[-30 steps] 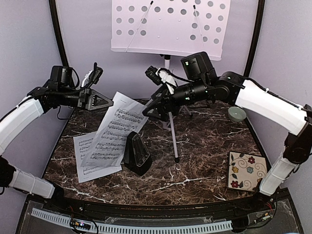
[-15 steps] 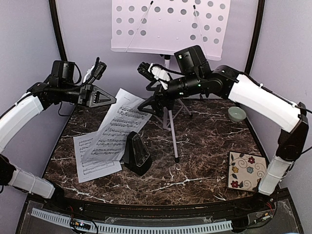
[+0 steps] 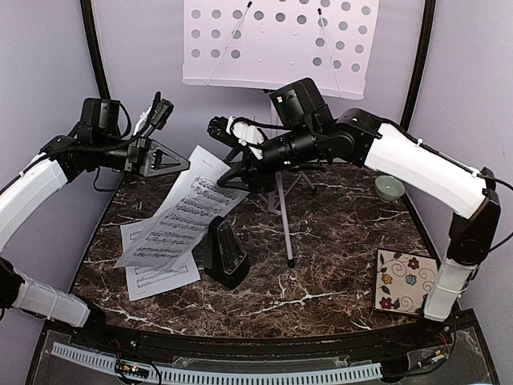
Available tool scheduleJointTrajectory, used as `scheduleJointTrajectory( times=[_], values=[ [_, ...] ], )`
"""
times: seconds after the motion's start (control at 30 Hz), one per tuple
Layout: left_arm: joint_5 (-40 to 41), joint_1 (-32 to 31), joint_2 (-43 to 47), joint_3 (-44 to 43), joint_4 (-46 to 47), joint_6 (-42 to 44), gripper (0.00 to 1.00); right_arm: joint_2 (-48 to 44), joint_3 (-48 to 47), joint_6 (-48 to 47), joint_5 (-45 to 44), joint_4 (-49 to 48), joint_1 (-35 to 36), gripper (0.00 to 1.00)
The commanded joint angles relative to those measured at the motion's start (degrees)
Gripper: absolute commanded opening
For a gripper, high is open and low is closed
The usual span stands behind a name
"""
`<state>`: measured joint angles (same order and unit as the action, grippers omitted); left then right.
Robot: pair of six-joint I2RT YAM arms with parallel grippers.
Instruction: Set up the instrument practice props
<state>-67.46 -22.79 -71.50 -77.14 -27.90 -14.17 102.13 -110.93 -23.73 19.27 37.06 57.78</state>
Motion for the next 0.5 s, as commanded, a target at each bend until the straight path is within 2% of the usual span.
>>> scheduleJointTrajectory(
  times=[0.0, 0.13, 0.23, 0.27, 0.33, 0.4, 0.47],
  values=[
    [0.0, -0.3, 2.2, -1.8, 0.7, 0.5, 0.00, 0.7, -1.3, -0.4, -0.8, -1.0, 0.6, 0.36],
    [2.4, -0.3, 2.4, -3.2, -2.0, 2.7, 0.00, 0.9, -2.1, 0.4, -2.9, -1.3, 0.7, 0.00],
    [7.3, -0.3, 3.0, -4.0, -4.6, 5.1, 0.00, 0.0, -1.7, 1.2, -4.5, -1.6, 0.8, 0.00],
    [9.2, -0.3, 3.2, -4.5, -6.4, 6.1, 0.10, -0.2, -2.0, 1.4, -5.4, -1.1, 0.7, 0.00],
    [13.0, -0.3, 3.4, -6.4, -9.8, 8.0, 0.41, -0.5, -2.6, 1.4, -7.1, 0.7, 1.0, 0.00],
    [15.4, -0.3, 3.1, -8.7, -13.5, 9.7, 0.52, -1.1, -3.1, 1.2, -8.9, 1.8, 1.5, 0.00],
    [16.6, -0.3, 2.7, -10.9, -16.9, 10.9, 0.56, -1.3, -4.0, 1.4, -10.4, 3.3, 1.8, 0.00]
  ],
)
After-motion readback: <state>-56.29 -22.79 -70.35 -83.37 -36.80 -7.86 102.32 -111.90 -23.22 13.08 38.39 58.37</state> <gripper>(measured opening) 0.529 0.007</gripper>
